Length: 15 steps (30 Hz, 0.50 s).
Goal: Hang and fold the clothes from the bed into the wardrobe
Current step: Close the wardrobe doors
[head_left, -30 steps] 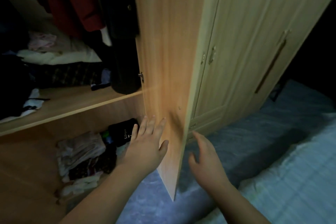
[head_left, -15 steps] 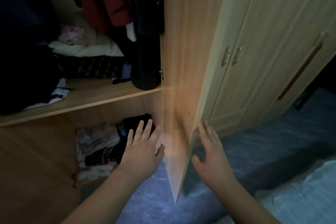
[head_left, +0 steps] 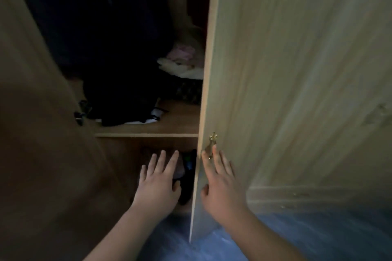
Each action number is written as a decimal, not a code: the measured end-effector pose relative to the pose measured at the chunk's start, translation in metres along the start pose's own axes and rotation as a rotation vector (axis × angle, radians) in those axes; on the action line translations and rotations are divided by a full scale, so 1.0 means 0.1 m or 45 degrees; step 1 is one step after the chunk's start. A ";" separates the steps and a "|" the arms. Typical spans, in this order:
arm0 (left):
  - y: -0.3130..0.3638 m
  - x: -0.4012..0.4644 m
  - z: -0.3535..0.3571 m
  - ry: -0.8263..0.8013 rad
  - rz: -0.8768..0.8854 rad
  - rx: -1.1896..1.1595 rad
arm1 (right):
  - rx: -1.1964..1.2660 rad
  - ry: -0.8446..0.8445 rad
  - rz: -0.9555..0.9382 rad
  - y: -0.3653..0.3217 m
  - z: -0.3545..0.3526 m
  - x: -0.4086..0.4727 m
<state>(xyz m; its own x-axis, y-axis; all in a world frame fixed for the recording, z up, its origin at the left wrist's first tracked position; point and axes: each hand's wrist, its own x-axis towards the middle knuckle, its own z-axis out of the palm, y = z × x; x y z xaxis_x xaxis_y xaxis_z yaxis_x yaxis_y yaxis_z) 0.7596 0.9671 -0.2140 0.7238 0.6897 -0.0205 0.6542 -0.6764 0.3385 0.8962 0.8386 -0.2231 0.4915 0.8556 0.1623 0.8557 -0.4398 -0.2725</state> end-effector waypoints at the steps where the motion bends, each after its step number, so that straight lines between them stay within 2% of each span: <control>1: -0.12 0.07 -0.07 0.022 -0.004 -0.011 | 0.006 -0.008 0.020 -0.08 0.05 0.22; 8: -0.68 0.46 -0.37 0.070 0.003 -0.071 | 0.098 -0.024 0.135 -0.44 0.28 1.07; 15: -0.80 0.59 -0.33 0.020 0.040 -0.066 | 0.146 -0.007 0.115 -0.31 0.33 1.40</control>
<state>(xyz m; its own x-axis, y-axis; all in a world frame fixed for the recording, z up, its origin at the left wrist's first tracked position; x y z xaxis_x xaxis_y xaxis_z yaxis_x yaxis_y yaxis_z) 0.7428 1.0707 -0.2111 0.7402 0.6723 0.0054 0.6184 -0.6839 0.3871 0.9337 0.9809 -0.2229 0.5648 0.8153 0.1273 0.7836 -0.4816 -0.3925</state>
